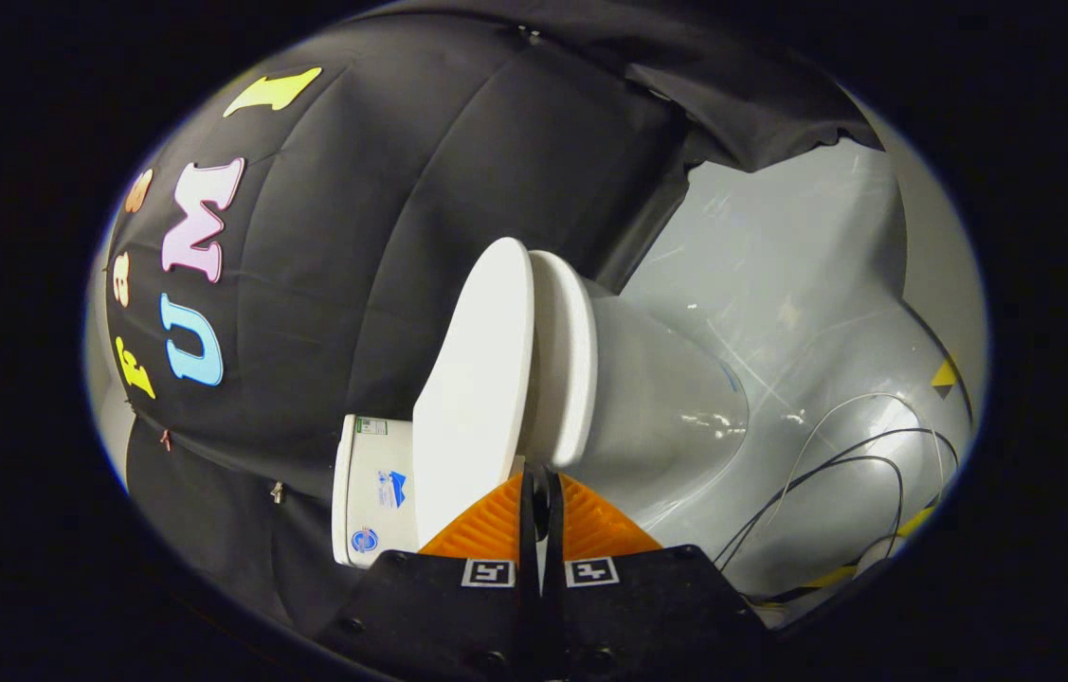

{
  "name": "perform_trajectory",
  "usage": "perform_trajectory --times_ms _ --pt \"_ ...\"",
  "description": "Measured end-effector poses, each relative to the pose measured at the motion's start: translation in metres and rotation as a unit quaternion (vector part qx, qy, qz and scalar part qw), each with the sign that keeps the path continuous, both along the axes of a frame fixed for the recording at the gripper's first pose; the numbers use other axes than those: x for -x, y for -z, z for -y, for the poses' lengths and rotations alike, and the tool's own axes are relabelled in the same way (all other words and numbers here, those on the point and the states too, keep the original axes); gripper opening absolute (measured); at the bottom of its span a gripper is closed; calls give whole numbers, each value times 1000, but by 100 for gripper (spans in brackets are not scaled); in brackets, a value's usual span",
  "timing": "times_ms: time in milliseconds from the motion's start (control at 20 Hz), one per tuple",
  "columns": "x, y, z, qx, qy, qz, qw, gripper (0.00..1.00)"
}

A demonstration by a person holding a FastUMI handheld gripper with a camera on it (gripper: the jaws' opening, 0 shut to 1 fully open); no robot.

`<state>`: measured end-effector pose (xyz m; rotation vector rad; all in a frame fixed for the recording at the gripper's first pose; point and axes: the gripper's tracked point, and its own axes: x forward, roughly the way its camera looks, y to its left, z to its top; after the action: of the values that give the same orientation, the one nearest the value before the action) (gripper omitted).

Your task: Open the toilet lid.

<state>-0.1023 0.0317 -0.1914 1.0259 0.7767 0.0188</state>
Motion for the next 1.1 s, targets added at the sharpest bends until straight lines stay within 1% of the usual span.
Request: perform_trajectory --times_ms 100,250,450,550,750,1100 --pt "1 -12 -6 14 -6 0 1000 5" --pt "-3 -38 -9 21 -1 5 1000 5" --pt "-7 -60 -19 66 -12 7 998 5" --pt "-8 -75 -25 58 -6 9 998 5" --pt "-13 -108 -48 42 -14 21 999 5" --pt "-26 -159 -94 91 -42 46 994 5"
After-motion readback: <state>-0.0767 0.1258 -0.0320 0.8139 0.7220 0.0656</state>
